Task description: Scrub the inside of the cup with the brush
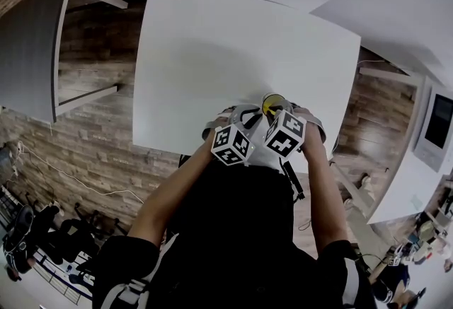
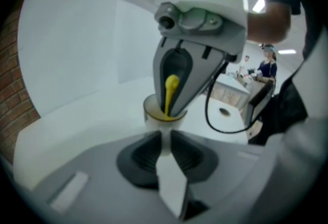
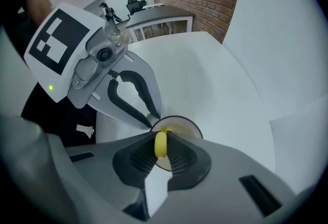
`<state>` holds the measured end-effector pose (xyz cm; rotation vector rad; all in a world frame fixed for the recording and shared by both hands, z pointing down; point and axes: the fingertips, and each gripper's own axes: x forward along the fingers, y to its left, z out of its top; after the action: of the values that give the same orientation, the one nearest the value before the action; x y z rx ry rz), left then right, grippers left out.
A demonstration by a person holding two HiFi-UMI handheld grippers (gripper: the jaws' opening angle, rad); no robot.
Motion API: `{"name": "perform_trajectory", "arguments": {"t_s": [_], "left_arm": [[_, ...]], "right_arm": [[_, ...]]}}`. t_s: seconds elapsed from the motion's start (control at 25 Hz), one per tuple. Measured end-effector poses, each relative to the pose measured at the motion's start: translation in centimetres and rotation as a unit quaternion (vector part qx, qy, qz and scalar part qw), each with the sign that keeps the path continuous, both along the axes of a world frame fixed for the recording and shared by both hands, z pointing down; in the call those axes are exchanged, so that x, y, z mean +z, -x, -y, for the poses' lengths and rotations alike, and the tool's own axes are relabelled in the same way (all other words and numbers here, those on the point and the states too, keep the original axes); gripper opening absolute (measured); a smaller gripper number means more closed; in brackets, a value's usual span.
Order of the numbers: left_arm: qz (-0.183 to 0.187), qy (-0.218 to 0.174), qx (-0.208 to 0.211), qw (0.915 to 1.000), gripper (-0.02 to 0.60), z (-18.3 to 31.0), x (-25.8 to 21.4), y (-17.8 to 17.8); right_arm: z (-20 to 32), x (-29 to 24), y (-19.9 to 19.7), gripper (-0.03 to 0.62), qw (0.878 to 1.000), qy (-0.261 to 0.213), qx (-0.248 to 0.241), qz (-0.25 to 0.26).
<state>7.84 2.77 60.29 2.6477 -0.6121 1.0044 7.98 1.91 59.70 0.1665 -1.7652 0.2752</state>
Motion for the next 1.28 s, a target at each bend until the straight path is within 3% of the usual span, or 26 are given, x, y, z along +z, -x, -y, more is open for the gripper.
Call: {"name": "perform_trajectory", "arguments": {"t_s": [0.24,0.36,0.48,0.6,0.84,0.96,1.12,1.28], "left_arm": [[-0.002,0.002,-0.002,1.0,0.06,0.1,0.1,-0.1],[-0.002,0.002,-0.004,1.0,0.06,0.0,0.1,-0.1],[0.0,0.001,-0.007,1.0,0.06,0.0,0.1,0.0],[-0.003,0.005,-0.012,0.9999,0.06,0.1,0.1,0.0],[-0.005,0.007,-0.013,0.9999,0.06,0.2,0.2,0.1],[-0.006,0.007,-0.013,0.9999,0.06,0.2,0.2,0.0],[-0.008,0.009,-0.013,0.9998,0.06,0.2,0.3,0.0],[-0.007,0.008,-0.012,0.9999,0.06,0.1,0.3,0.0]], "right_arm": [[0.5,-0.1,0.3,0.029,1.0,0.012,0.022,0.015],[0.9,-1.4,-0.5,0.029,0.99,0.032,0.127,0.047],[1.7,-3.0,-1.5,0.029,0.952,0.053,0.282,0.104],[2.1,-4.8,-2.4,0.029,0.906,0.056,0.389,0.156],[2.6,-6.4,-2.7,0.029,0.853,0.019,0.478,0.207],[2.7,-5.4,-2.8,0.029,0.834,0.015,0.507,0.217],[3.1,-3.5,-2.6,0.029,0.828,0.014,0.519,0.213],[3.3,-1.8,-2.0,0.029,0.85,-0.004,0.496,0.179]]}}
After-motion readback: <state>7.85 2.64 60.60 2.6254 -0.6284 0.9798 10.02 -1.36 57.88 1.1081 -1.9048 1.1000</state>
